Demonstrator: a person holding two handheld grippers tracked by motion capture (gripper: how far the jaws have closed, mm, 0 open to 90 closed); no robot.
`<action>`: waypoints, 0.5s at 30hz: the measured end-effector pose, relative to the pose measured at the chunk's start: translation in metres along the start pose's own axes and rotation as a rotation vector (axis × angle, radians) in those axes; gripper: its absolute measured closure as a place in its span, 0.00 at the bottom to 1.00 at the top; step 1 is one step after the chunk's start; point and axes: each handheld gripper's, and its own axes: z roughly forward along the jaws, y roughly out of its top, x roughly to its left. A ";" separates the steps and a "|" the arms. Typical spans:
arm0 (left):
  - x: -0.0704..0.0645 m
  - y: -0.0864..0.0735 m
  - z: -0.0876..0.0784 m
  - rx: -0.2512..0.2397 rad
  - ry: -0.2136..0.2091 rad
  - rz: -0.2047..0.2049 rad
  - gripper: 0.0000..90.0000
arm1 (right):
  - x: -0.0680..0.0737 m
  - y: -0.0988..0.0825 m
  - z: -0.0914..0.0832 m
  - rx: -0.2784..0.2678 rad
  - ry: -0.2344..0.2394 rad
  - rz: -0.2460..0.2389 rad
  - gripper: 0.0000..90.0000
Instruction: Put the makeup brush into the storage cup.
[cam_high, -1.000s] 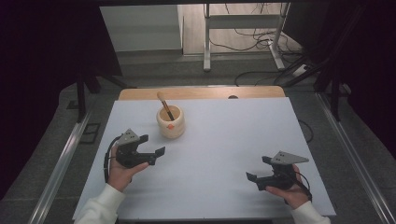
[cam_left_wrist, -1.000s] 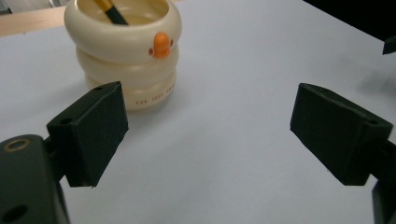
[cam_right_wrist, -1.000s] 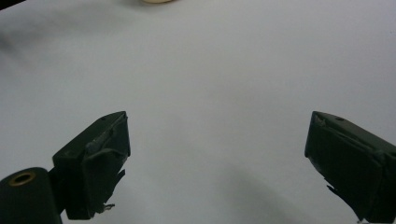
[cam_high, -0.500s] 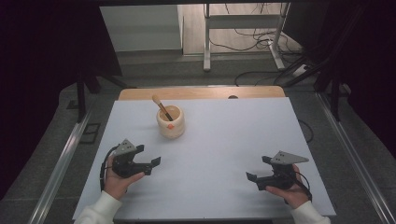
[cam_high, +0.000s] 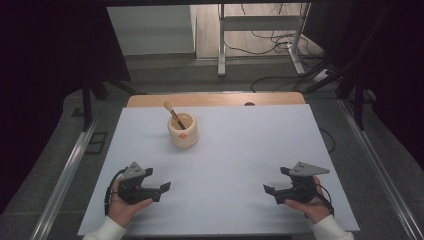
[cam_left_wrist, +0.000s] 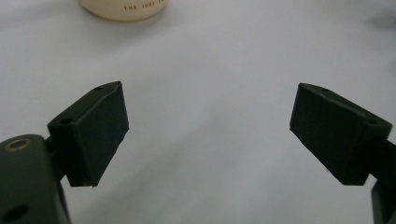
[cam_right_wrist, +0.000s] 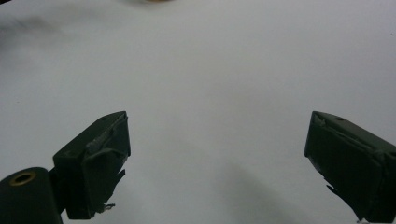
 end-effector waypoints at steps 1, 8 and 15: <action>-0.001 -0.001 -0.001 0.003 0.002 0.005 0.14 | 0.000 0.000 0.000 0.001 0.000 -0.003 0.08; -0.003 -0.003 0.000 0.012 0.003 0.011 0.14 | 0.000 0.000 0.002 0.010 -0.004 -0.011 0.08; -0.002 -0.002 0.000 0.007 0.005 0.011 0.14 | 0.000 0.000 0.002 0.011 -0.006 -0.013 0.08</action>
